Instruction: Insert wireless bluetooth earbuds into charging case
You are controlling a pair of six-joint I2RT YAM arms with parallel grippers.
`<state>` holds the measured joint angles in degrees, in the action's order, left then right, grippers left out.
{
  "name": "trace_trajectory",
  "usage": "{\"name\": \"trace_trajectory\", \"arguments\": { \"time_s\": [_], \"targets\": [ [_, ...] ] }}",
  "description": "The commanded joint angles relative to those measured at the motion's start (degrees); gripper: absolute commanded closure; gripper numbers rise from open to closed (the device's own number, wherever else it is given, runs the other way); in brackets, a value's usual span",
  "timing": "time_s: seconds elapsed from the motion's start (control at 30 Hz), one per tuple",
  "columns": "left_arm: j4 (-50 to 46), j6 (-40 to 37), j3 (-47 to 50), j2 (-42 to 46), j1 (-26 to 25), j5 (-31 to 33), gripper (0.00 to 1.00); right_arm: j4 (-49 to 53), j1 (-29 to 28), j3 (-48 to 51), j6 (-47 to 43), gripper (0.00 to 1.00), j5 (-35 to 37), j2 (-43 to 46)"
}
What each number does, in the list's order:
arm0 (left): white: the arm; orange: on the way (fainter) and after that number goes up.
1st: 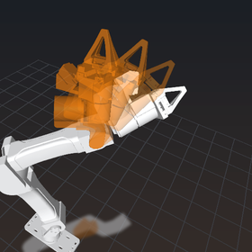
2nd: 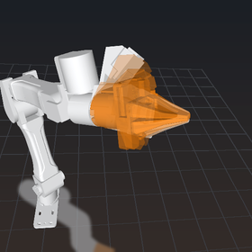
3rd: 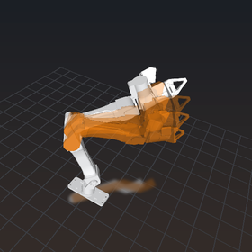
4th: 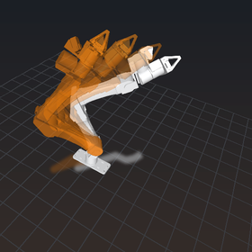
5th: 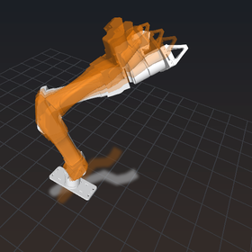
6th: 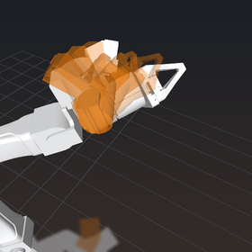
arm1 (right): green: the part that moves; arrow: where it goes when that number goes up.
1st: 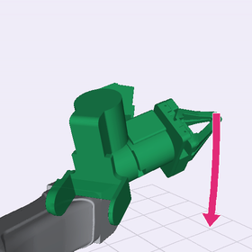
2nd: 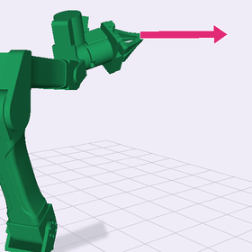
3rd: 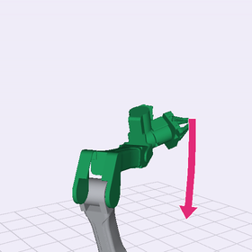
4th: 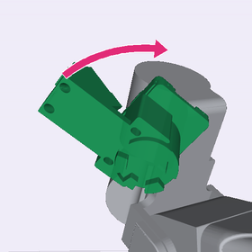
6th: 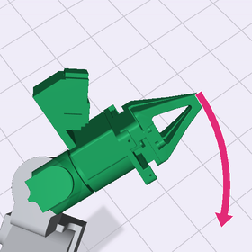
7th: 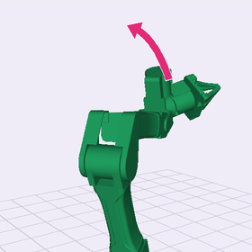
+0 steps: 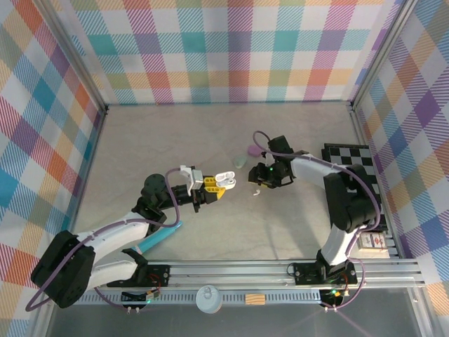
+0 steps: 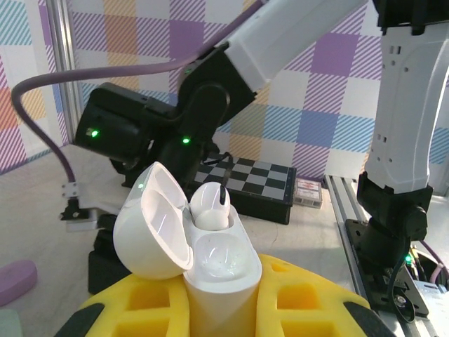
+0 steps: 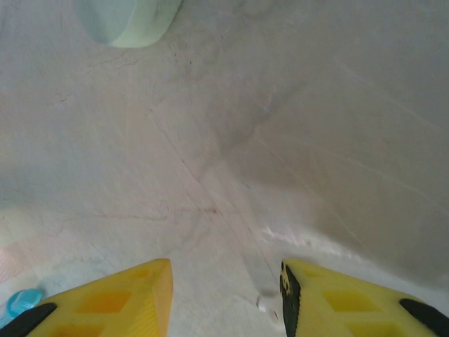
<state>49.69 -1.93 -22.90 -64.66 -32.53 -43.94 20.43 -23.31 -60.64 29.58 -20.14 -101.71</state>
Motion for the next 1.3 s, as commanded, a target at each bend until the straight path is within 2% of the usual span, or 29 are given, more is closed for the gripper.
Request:
{"name": "trace_trajectory", "arguments": {
  "time_s": [0.0,0.17,0.5,0.87,1.0,1.27],
  "targets": [
    [-0.80,-1.83,0.65,1.55,0.19,-0.26,1.00,0.49,-0.40,-2.44,-0.53,0.56,-3.31,-2.52],
    [-1.18,-2.22,0.61,1.38,0.19,-0.35,1.00,1.28,-0.42,-2.87,-1.60,0.58,-4.49,-3.83],
    [-0.22,-2.03,0.54,0.43,0.19,-0.70,1.00,5.03,-1.03,0.33,-6.58,0.59,-7.44,2.07],
    [-0.74,-2.07,0.83,0.96,0.19,-0.62,1.00,9.57,-1.04,1.78,-8.19,0.59,-5.34,4.19],
    [-0.65,-2.09,0.32,0.64,0.19,-0.87,1.00,8.25,-1.62,0.52,-6.55,0.60,-5.22,4.41],
    [-1.47,-2.17,0.08,1.08,0.19,-1.18,1.00,8.80,-2.87,-4.62,-4.63,0.62,-1.92,-0.59]
  ]
}}
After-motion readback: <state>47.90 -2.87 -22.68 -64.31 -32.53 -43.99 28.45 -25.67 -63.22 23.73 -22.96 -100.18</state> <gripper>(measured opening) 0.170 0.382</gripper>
